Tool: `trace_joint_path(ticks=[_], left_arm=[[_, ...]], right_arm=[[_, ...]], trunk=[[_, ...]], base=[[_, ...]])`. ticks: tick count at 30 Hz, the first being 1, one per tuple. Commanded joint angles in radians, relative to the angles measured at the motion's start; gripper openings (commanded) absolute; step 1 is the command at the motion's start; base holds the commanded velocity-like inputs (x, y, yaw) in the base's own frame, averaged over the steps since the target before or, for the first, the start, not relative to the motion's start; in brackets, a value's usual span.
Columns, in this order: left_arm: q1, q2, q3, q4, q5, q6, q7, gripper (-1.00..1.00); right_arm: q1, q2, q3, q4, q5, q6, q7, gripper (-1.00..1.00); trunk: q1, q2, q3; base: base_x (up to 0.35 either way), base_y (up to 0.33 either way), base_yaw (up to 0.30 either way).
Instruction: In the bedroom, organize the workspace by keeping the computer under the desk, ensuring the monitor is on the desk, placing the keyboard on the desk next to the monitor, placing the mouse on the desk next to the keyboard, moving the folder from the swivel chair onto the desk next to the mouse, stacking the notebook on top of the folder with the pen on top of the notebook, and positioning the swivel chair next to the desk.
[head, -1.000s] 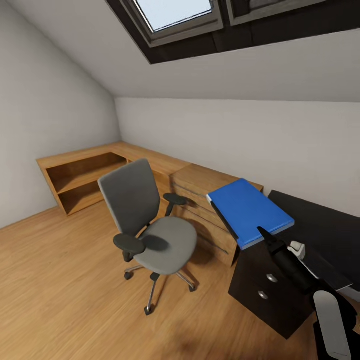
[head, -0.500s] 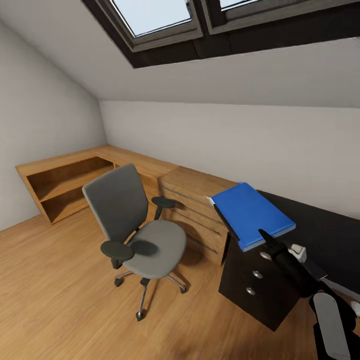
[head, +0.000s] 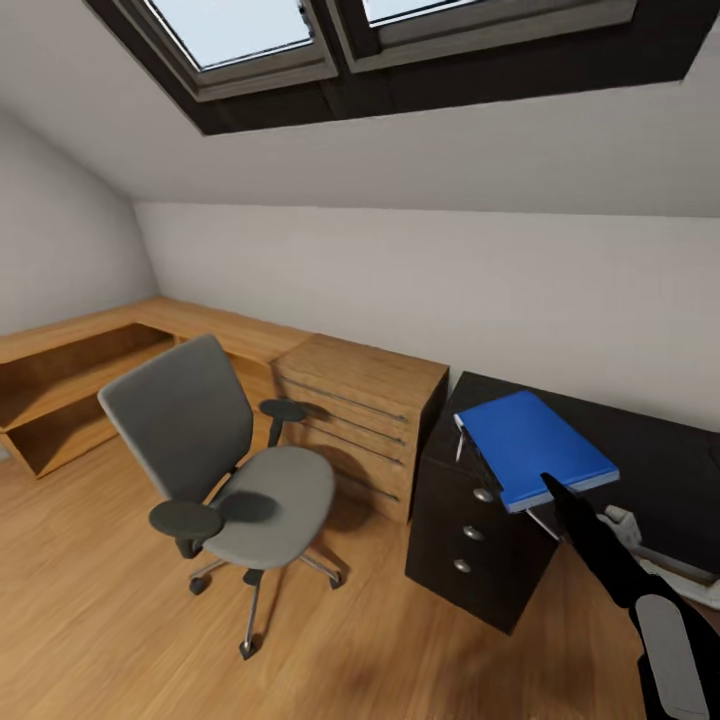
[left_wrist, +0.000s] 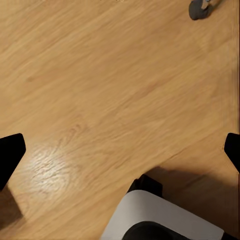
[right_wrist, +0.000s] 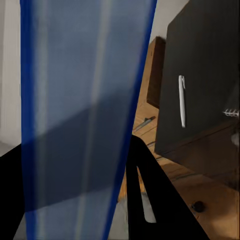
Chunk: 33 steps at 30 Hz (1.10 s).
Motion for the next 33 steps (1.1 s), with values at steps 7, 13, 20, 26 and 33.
trace_joint_path(ticks=[7,13,20,26,33], left_arm=[[0.000,-0.001,-0.007,0.001,0.005,-0.004,0.007,1.00],[0.000,-0.003,-0.008,0.012,0.005,-0.004,0.007,1.00],[0.000,-0.014,-0.008,0.015,0.005,-0.004,0.007,1.00],[0.000,-0.019,-0.008,0.022,0.004,-0.004,0.007,1.00],[0.000,-0.019,-0.008,0.025,0.003,-0.004,0.007,1.00]], right_arm=[[-0.001,-0.003,-0.004,0.011,-0.006,-0.003,-0.006,-1.00],[-0.002,-0.027,-0.004,0.075,-0.007,-0.055,-0.006,-1.00],[-0.003,-0.057,-0.009,0.097,-0.016,-0.084,-0.007,-1.00],[-0.003,-0.059,-0.010,0.107,-0.017,-0.092,-0.007,-1.00],[-0.002,-0.059,-0.010,0.112,-0.017,-0.102,-0.007,-1.00]], trunk=[[0.000,-0.001,-0.001],[0.000,-0.001,-0.001],[0.000,-0.001,-0.001],[0.000,-0.001,-0.001],[0.000,-0.001,-0.001]], base=[[0.000,0.000,-0.298],[0.000,0.000,-0.298],[0.000,0.000,-0.298],[0.000,0.000,-0.298],[0.000,0.000,-0.298]])
